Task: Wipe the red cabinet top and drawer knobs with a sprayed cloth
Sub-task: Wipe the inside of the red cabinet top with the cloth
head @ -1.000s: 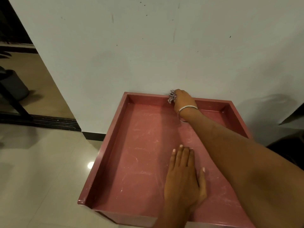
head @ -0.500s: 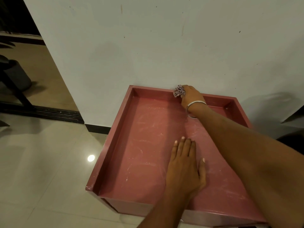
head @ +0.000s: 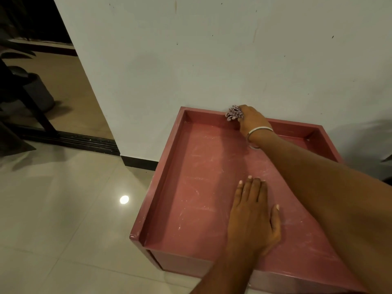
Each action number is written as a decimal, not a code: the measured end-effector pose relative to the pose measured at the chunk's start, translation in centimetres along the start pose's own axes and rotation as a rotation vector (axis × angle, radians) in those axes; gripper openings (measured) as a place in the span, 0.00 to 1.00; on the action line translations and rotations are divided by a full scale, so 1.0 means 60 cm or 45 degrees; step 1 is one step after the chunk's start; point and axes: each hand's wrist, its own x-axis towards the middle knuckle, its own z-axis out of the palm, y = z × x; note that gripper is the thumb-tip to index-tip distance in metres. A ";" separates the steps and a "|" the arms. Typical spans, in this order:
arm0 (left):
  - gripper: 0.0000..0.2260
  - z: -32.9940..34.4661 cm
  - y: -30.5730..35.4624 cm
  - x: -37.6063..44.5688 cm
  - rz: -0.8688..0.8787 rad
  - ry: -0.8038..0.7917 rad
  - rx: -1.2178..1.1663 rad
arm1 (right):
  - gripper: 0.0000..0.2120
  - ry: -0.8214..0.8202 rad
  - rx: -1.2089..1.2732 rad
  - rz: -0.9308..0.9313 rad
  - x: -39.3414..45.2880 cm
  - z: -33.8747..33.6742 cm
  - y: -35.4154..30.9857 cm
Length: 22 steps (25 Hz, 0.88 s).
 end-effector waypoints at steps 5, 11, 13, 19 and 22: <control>0.25 -0.008 -0.028 -0.004 0.028 0.057 -0.027 | 0.19 -0.042 0.007 0.029 0.009 0.007 -0.041; 0.27 -0.034 -0.092 0.001 -0.050 0.035 -0.044 | 0.21 -0.181 0.061 -0.074 0.027 0.028 -0.162; 0.28 -0.041 -0.118 0.001 -0.092 0.050 -0.008 | 0.22 -0.209 0.083 -0.103 0.028 0.038 -0.200; 0.30 -0.046 -0.145 -0.002 -0.167 -0.056 -0.002 | 0.19 -0.230 0.296 -0.298 -0.005 0.053 -0.282; 0.31 -0.051 -0.145 -0.001 -0.174 -0.093 0.004 | 0.19 -0.296 0.269 -0.451 -0.024 0.054 -0.279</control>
